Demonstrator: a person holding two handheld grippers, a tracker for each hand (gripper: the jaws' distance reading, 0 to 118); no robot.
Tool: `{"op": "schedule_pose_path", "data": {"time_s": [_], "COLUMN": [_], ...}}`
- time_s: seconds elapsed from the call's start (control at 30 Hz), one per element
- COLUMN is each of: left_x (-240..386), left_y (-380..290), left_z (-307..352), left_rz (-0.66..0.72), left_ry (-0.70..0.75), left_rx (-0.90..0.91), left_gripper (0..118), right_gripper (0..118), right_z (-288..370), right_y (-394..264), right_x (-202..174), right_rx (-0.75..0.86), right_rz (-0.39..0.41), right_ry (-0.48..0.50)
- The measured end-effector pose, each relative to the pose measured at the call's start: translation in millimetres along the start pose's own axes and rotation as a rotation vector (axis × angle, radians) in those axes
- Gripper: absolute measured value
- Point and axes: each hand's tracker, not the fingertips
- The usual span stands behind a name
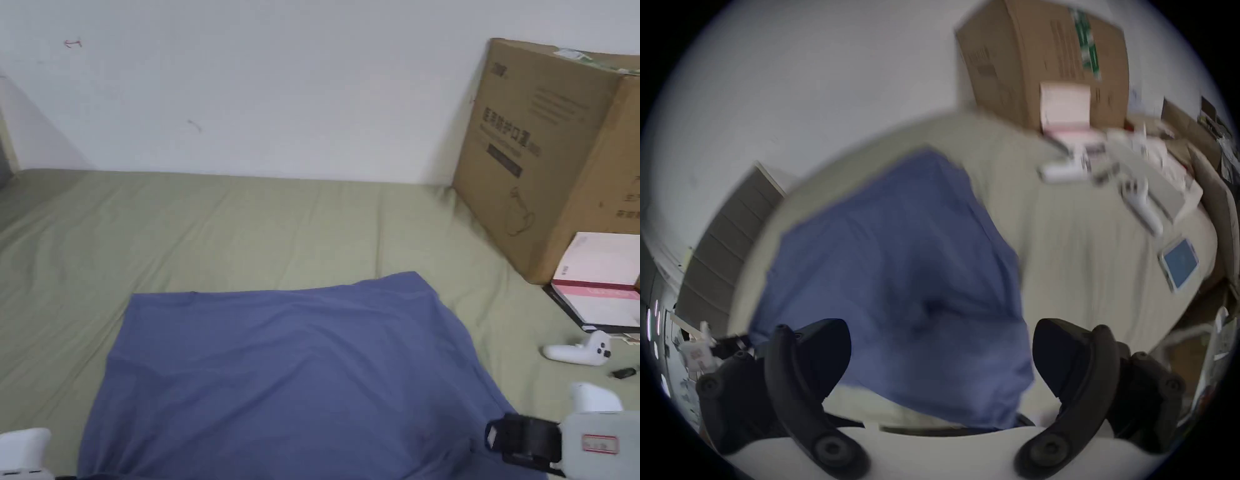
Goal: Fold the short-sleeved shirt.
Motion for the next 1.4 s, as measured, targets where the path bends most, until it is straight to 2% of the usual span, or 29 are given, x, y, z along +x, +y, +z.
{"op": "schedule_pose_path", "data": {"time_s": [0.07,0.13,0.2,0.27,0.33,0.37,0.43,0.47,0.53,0.57,0.6,0.63,0.73,0.83,1.0,1.17,1.27,1.33,1.4], "left_x": [1,2,4,8,9,8,10,10,10,10,11,10,8,4,13,18,16,14,13], "left_y": [1,2,1,0,1,2,2,2,2,1,0,-1,2,7,27,63,90,109,129], "left_z": [-3,-4,-5,-4,-6,-5,-3,-2,2,4,7,12,28,42,63,50,29,9,-12], "left_rz": [0.0,-0.006,-0.01,-0.006,0.006,0.01,0.018,0.022,0.029,0.034,0.036,0.039,0.058,0.085,0.074,0.07,0.126,0.154,0.169], "left_ry": [0.006,0.016,0.022,0.03,0.035,0.035,0.037,0.034,0.029,0.021,0.013,0.005,-0.031,-0.068,-0.083,-0.069,-0.087,-0.089,-0.086], "left_rx": [-0.015,-0.034,-0.05,-0.057,-0.072,-0.078,-0.082,-0.084,-0.083,-0.078,-0.057,-0.037,-0.012,0.018,0.057,0.065,0.065,0.068,0.056], "left_gripper": [8,8,8,8,8,8,8,8,8,8,8,8,8,8,8,8,8,8,8], "right_gripper": [112,112,107,106,103,96,71,54,9,2,2,2,2,2,2,2,2,2,2], "right_z": [-28,-46,-56,-49,-45,-42,-30,-25,-20,-18,-17,-16,-2,24,61,74,59,41,18], "right_y": [-1,-14,-25,-33,-35,-36,-37,-38,-40,-41,-44,-47,-46,-37,-10,36,72,99,122], "right_x": [18,32,37,27,22,19,14,14,18,21,21,21,20,26,27,16,14,8,-4], "right_rx": [-0.2,-0.318,-0.362,-0.3,-0.313,-0.313,-0.295,-0.283,-0.26,-0.254,-0.239,-0.237,-0.19,-0.13,-0.084,-0.028,-0.021,-0.017,-0.011], "right_rz": [-0.012,-0.004,0.046,0.156,0.179,0.177,0.205,0.212,0.187,0.159,0.124,0.141,0.163,0.078,0.05,-0.071,-0.156,-0.136,-0.101], "right_ry": [-0.036,-0.084,-0.1,-0.096,-0.122,-0.118,-0.108,-0.096,-0.03,0.045,0.075,0.029,0.046,0.124,0.177,0.274,0.313,0.307,0.251]}}
